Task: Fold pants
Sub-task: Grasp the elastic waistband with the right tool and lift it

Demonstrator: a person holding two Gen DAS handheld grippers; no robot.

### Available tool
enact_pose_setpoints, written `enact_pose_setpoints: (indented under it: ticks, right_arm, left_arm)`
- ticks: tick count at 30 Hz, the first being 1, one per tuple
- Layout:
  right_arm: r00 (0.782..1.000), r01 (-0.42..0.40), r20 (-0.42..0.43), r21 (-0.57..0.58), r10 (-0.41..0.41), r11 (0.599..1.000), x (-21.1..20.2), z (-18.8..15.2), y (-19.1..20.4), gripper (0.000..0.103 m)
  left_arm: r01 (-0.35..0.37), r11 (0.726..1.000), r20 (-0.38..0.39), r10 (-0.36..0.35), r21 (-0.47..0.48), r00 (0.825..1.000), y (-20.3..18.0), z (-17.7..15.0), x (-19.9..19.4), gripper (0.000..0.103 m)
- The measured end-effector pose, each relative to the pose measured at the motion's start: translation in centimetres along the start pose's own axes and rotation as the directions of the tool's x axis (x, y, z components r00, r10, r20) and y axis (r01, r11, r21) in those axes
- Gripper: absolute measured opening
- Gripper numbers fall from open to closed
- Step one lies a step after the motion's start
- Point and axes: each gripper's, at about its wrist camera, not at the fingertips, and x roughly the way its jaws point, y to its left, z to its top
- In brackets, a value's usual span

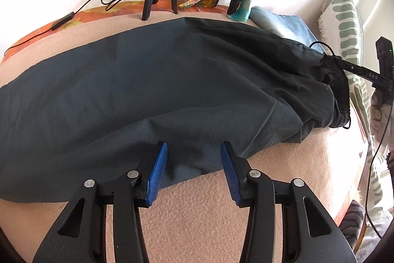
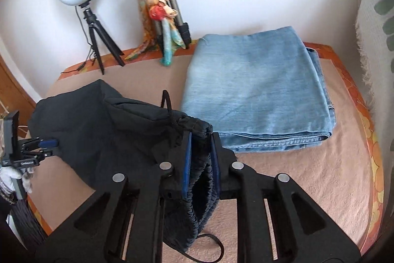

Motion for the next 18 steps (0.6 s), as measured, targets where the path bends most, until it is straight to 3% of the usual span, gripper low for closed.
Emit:
enact_pose_setpoints:
  ticks: [5,6,9,12,14,18]
  right_arm:
    - [0.998,0.064,0.018,0.107,-0.067,0.992,-2.8,-2.4,-0.6,0.065]
    - [0.998,0.054,0.028,0.151,-0.059,0.987,-3.8,-3.3,-0.7,0.074]
    - [0.999,-0.043,0.042,0.306,0.032,0.951,-5.6,-6.6,-1.1,0.082]
    - [0.991,-0.130,0.034,0.471,0.129,0.873,-4.7,-9.8,-1.5,0.082]
    - [0.978,-0.191,0.043,0.589,0.206,0.785,-2.9,-11.7,-1.7,0.082]
    - [0.966,-0.233,0.100,0.729,0.237,0.643,0.1,-14.0,-2.2,0.082]
  left_arm:
    - [0.053,0.997,0.039,-0.055,0.053,0.998,-2.2,-0.4,-2.7,0.044]
    - [0.068,0.995,0.042,-0.071,0.070,0.997,-2.7,-0.7,-3.2,0.044]
    - [0.067,0.987,0.043,-0.074,0.146,0.996,-5.0,-1.6,-3.3,0.044]
    - [0.075,0.973,0.011,-0.080,0.219,0.997,-7.1,-2.1,-2.3,0.044]
    - [0.055,0.966,0.007,-0.058,0.252,0.998,-8.2,-2.3,-1.7,0.044]
    - [0.050,0.958,0.010,-0.055,0.281,0.998,-9.3,-2.4,-1.7,0.044]
